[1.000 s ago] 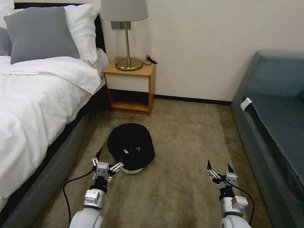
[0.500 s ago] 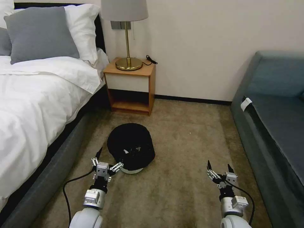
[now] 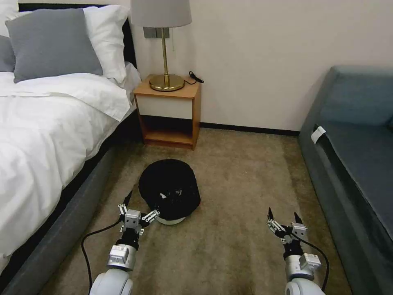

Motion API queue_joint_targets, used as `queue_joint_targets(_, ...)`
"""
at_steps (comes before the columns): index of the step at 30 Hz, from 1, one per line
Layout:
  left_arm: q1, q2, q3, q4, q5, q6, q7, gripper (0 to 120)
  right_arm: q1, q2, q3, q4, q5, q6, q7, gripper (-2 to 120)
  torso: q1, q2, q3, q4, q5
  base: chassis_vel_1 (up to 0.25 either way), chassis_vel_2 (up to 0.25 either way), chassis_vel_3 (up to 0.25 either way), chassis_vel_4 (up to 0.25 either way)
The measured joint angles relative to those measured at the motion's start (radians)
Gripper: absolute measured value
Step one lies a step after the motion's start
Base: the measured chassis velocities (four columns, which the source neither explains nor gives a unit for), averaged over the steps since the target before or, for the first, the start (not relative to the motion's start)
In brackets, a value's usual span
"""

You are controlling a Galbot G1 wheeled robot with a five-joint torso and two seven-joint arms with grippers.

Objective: Pick up the trash bin, then pick up the garbage on the floor and place it into the trash bin.

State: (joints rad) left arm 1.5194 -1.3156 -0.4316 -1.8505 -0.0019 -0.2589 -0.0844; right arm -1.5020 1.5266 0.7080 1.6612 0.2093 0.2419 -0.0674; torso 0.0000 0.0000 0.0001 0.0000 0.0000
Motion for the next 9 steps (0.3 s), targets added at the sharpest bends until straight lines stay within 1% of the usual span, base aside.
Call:
queue_joint_targets(3, 0.000, 0.000, 0.000, 0.000, 0.000, 0.000, 0.000, 100, 0.000, 0.000, 0.000, 0.000, 0.000, 0.000, 0.000, 100, 0.000, 0.000, 0.000, 0.0000, 0.0000, 0.101, -0.083, -0.087, 0.126)
queue_joint_targets(6, 0.000, 0.000, 0.000, 0.000, 0.000, 0.000, 0.000, 100, 0.000, 0.000, 0.000, 0.000, 0.000, 0.000, 0.000, 100, 0.000, 0.000, 0.000, 0.0000, 0.0000, 0.140, -0.161, -0.141, 0.151)
queue_joint_targets(9, 0.000, 0.000, 0.000, 0.000, 0.000, 0.000, 0.000, 100, 0.000, 0.000, 0.000, 0.000, 0.000, 0.000, 0.000, 100, 0.000, 0.000, 0.000, -0.0001, 0.0000, 0.191, -0.181, -0.198, 0.175)
